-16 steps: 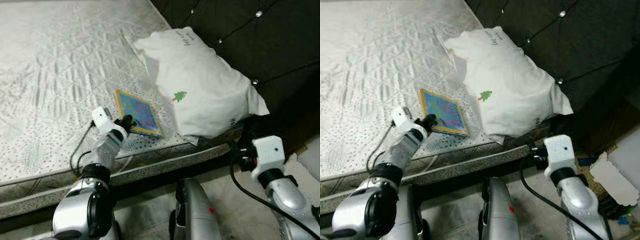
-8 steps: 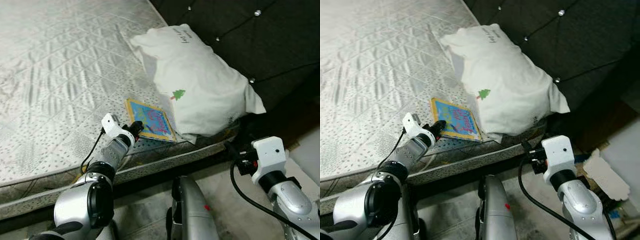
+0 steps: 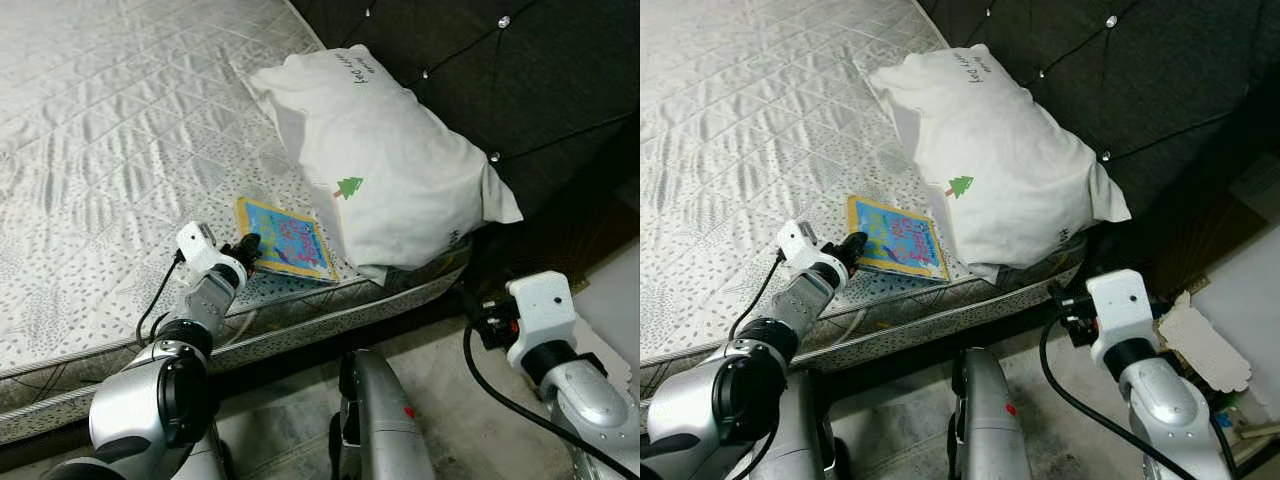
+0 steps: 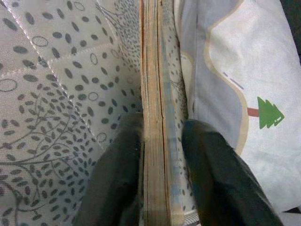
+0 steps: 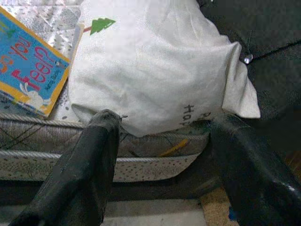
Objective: Clean up the room
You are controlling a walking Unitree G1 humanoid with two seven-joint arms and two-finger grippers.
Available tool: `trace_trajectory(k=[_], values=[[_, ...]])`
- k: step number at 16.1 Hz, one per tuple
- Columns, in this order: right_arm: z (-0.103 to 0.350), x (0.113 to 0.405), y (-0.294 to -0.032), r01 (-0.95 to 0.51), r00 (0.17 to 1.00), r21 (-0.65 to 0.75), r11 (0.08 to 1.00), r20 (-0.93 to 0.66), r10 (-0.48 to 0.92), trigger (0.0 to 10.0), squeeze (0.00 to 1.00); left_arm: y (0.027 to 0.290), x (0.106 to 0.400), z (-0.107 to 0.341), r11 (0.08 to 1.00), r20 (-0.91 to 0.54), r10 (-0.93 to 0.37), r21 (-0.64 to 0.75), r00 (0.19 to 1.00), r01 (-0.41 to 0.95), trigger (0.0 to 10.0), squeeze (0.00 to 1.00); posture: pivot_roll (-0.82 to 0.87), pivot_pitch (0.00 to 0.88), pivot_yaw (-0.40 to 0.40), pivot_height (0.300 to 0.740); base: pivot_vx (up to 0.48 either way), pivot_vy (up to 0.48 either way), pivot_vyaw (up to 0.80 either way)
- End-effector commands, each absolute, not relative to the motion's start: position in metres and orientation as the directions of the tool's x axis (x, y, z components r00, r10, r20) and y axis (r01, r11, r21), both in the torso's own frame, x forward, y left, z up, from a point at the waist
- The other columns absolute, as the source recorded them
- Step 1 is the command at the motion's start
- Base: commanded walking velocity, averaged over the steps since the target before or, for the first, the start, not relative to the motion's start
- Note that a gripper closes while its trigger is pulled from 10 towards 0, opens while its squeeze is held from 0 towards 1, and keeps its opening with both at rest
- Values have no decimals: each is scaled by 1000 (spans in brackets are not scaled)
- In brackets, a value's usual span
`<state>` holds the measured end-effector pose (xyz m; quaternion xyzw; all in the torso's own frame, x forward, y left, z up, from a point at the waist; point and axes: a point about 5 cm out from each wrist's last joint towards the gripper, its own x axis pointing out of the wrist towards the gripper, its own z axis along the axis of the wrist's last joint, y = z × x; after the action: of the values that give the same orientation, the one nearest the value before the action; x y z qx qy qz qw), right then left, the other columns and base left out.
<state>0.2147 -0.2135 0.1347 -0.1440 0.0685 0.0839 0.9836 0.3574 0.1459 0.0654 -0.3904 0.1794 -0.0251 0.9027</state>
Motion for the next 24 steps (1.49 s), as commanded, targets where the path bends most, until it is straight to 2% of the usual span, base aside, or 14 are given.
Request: trace_trajectory(k=[1,15,20,24], values=[[135,214,-215,-172,978,-278,945,-164,130,10000,0,141,359,67,705,-316,-191,-703,929,-94,10000,1000,-258,112,-119,567,0,0,0],[132,235,-205,-175,981,-265,948,-127,146,10000,0,143,347,46,812,-480,-99,-545,872,-208,10000,1000,-216,73,-93,567,0,0,0],[130,249,-198,-174,983,-250,953,-96,154,10000,0,164,347,47,825,-476,-14,-502,879,-258,10000,1000,-181,39,-74,567,0,0,0],[131,272,-184,-191,982,-219,957,-45,185,10000,0,172,352,60,868,-401,26,-445,916,-219,10000,1000,-99,0,-53,567,0,0,0]])
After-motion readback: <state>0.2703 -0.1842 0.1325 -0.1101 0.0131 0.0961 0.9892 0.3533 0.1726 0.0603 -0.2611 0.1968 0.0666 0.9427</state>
